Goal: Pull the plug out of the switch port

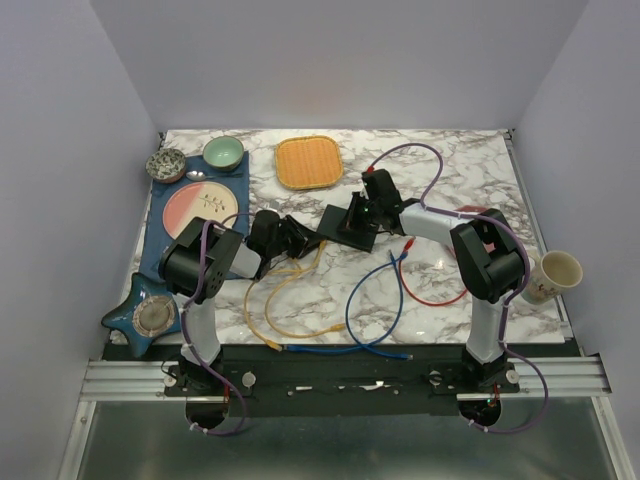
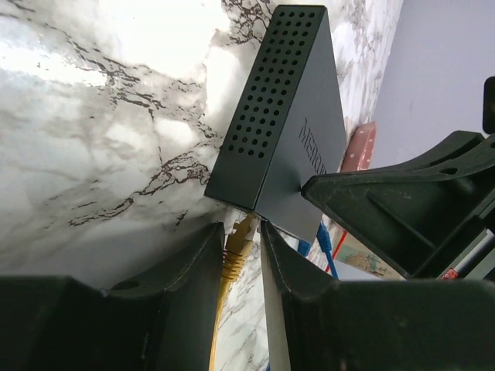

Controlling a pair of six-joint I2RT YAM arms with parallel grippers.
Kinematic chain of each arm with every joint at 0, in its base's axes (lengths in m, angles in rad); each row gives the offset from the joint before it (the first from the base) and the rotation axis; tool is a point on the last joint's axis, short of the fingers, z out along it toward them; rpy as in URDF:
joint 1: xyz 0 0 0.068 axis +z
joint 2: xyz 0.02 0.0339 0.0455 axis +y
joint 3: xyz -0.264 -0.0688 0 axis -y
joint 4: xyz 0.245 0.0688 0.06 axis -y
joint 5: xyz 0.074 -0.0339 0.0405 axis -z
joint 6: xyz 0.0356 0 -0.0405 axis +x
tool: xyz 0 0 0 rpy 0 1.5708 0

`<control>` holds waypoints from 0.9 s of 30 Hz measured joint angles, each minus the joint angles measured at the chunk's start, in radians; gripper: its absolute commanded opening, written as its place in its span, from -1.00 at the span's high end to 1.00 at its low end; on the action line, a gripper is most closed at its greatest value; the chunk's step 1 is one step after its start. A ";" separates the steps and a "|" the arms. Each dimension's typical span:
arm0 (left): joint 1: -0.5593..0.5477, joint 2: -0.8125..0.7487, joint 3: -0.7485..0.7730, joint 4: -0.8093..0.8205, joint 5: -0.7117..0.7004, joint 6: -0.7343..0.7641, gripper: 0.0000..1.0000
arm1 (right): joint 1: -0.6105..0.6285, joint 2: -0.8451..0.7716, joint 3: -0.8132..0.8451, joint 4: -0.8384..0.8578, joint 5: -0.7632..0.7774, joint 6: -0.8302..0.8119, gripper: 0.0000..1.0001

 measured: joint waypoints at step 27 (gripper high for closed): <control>0.001 0.018 0.001 0.037 0.006 -0.051 1.00 | -0.005 0.000 -0.020 0.038 -0.018 0.005 0.83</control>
